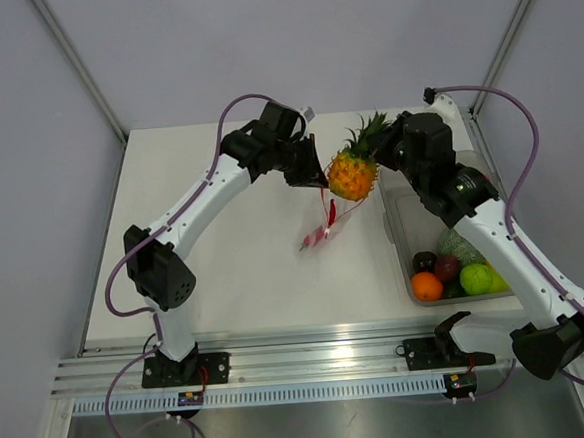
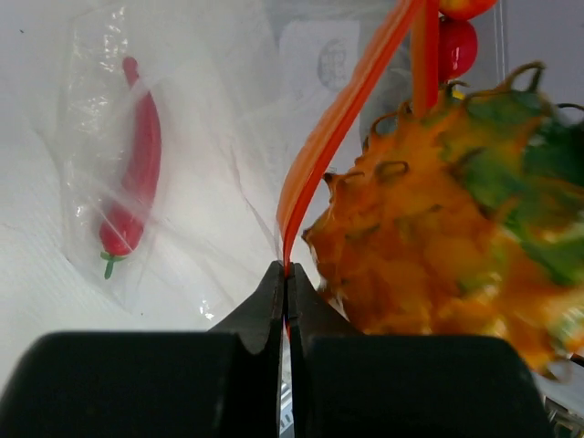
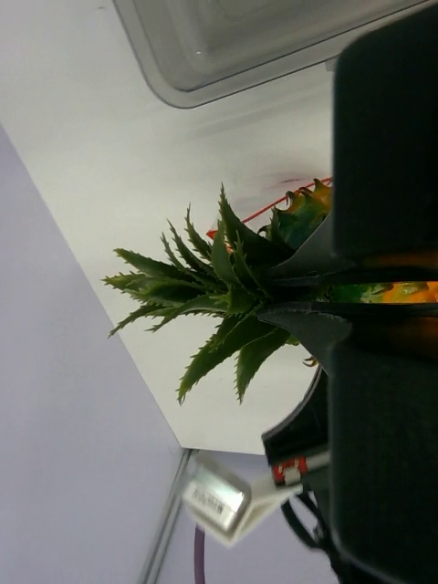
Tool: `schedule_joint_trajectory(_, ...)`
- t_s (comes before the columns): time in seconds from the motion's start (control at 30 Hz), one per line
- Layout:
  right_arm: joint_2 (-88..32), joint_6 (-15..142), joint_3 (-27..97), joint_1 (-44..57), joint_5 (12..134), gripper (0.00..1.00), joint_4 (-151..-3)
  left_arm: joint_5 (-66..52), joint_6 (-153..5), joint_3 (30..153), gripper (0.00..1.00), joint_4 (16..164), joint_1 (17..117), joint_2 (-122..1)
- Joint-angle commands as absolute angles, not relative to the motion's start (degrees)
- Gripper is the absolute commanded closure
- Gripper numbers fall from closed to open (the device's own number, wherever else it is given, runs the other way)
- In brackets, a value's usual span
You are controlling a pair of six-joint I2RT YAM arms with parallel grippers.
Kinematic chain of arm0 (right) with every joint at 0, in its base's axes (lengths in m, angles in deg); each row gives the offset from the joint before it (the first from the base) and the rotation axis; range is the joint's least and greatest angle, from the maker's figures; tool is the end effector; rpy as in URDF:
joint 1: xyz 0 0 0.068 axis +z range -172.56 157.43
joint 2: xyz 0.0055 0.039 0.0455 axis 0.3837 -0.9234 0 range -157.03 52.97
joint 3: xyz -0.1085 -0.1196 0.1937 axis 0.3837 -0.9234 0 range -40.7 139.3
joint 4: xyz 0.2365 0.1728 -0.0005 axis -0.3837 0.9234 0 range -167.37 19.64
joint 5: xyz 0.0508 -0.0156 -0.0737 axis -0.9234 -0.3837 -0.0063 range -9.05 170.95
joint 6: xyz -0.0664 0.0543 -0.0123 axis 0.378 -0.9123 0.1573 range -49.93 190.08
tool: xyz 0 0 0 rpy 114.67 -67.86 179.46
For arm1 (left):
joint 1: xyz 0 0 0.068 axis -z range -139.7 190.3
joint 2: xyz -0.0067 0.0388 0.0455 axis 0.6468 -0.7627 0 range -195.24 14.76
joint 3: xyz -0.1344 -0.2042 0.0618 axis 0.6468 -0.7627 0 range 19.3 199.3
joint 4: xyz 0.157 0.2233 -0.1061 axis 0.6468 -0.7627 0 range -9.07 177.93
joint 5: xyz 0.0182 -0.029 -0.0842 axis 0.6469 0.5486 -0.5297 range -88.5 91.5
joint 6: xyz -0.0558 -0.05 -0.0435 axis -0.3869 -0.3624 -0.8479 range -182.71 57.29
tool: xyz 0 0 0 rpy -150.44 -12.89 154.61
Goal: Place the food in the zip-top bag and seal the zipper
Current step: Place the fake fruit in the zipper food storage bag.
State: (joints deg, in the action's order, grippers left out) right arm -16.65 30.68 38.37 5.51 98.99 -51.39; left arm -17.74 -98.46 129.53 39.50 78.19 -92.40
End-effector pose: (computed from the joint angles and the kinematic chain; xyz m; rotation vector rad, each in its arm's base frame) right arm 0.3120 0.1395 0.4040 0.4038 1.8339 0.5267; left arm 0.3546 -0.3080 0.3160 0.2240 2.5359 -0.9696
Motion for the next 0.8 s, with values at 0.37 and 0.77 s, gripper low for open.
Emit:
schedule_joint_trajectory(0.37,-17.16,23.06,29.96,9.33,112.58,1.00,-54.78,-26.88,-104.19,131.71,1.00,47.50,76.51,-90.80)
schedule_joint_trajectory(0.77,-22.70,17.17,31.90,14.35,115.14,1.00,-51.08,-27.33,-104.90,129.78,1.00,48.99,75.98,-90.36)
